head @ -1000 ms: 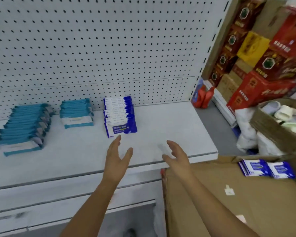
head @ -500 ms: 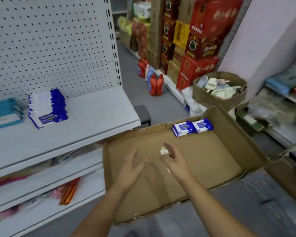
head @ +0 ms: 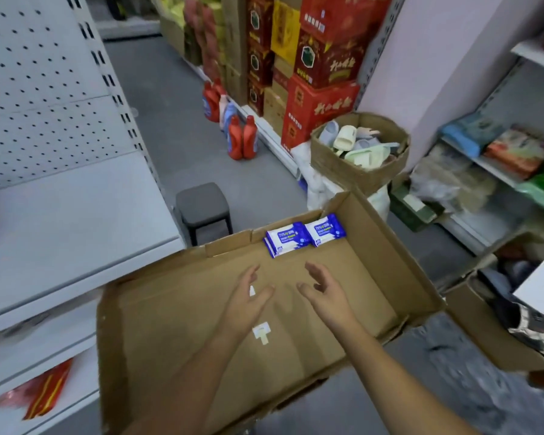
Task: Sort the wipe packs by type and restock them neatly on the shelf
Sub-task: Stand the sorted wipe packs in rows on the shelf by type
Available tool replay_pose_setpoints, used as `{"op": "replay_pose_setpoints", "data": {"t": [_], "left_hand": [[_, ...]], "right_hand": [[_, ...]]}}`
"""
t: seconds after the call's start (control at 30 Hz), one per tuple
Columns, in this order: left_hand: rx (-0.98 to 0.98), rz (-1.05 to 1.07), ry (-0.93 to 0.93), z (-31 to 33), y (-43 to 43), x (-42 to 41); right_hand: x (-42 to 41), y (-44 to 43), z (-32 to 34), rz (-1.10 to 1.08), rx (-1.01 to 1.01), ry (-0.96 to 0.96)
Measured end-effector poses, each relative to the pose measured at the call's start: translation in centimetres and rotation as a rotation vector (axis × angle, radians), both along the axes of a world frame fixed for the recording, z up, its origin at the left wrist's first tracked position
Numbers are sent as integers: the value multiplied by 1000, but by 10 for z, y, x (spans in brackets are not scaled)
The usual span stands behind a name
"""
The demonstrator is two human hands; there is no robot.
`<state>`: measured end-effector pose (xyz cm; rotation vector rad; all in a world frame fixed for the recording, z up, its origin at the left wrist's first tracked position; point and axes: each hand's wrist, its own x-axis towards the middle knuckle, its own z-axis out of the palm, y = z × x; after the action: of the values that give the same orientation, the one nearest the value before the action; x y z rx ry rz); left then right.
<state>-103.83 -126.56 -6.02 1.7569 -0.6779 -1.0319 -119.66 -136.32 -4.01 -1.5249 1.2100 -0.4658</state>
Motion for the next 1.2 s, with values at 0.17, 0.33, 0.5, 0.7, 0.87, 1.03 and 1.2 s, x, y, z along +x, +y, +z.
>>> {"op": "replay_pose_setpoints", "data": {"t": [0.17,0.33,0.5,0.7,0.87,1.03,1.2], "left_hand": [[51,8,-14,-21,-60,-2],[155,64,17,-55,-110,-3],[235,246,105,-86,-168,1],[301,345,10,-142,-241,21],[394,454,-49,-179,-266,21],[452,474,-17,-189,-248,21],[376,505,47,-175,-209,25]], "right_hand": [[-5,-61,-23,-12,33,50],[-19,-126,-55,18,85,128],[-23,-216,-97,13,78,243],[6,-318,-147,73,-21,414],[19,-340,-190,75,17,619],[16,-335,-197,24,0,682],[4,-317,-181,-22,44,603]]}}
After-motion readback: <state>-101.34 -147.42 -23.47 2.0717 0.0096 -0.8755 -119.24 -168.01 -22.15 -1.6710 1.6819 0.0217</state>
